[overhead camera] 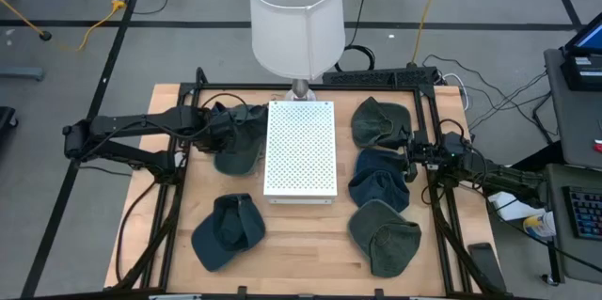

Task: Pick & Place hat
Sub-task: Put the top left gray cap on the shelf

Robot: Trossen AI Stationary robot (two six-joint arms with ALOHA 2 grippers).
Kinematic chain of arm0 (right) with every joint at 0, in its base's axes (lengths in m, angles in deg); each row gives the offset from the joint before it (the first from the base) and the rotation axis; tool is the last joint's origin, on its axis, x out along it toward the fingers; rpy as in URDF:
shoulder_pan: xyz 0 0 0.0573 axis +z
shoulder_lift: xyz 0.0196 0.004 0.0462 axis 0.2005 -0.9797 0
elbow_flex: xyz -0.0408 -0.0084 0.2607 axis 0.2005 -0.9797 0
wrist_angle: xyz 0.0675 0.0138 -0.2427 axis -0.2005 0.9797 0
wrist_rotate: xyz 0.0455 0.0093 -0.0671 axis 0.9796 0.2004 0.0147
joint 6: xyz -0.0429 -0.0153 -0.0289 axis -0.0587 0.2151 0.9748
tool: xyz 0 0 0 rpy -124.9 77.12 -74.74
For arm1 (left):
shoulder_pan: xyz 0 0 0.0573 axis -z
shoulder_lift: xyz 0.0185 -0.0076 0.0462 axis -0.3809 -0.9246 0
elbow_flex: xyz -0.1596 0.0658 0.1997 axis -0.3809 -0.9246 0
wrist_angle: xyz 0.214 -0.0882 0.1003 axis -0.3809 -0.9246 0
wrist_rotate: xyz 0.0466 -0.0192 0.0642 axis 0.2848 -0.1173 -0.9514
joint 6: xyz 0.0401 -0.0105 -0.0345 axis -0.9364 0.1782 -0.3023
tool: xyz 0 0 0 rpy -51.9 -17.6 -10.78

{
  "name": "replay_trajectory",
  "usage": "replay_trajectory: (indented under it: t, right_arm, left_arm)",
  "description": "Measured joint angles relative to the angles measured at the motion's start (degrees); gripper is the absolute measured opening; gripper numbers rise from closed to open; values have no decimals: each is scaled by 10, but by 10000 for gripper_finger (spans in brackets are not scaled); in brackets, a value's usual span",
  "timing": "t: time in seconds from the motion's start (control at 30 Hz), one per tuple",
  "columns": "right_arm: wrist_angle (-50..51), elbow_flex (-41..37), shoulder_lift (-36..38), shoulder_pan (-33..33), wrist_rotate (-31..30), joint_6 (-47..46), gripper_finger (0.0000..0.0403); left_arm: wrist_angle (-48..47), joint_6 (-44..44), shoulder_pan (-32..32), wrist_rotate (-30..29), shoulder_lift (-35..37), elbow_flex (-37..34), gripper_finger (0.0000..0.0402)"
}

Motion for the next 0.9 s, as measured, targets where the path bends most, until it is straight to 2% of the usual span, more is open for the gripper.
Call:
replay_trajectory:
  t: [0.37, 0.9]
  right_arm:
    - [0, 0, 0, 0, 0, 0, 208]
    - [0, 0, 0, 0, 0, 0, 208]
  left_arm:
    - [-5, 49, 4, -7, 28, 9, 12]
    - [-36, 107, 61, -37, 171, 50, 9]
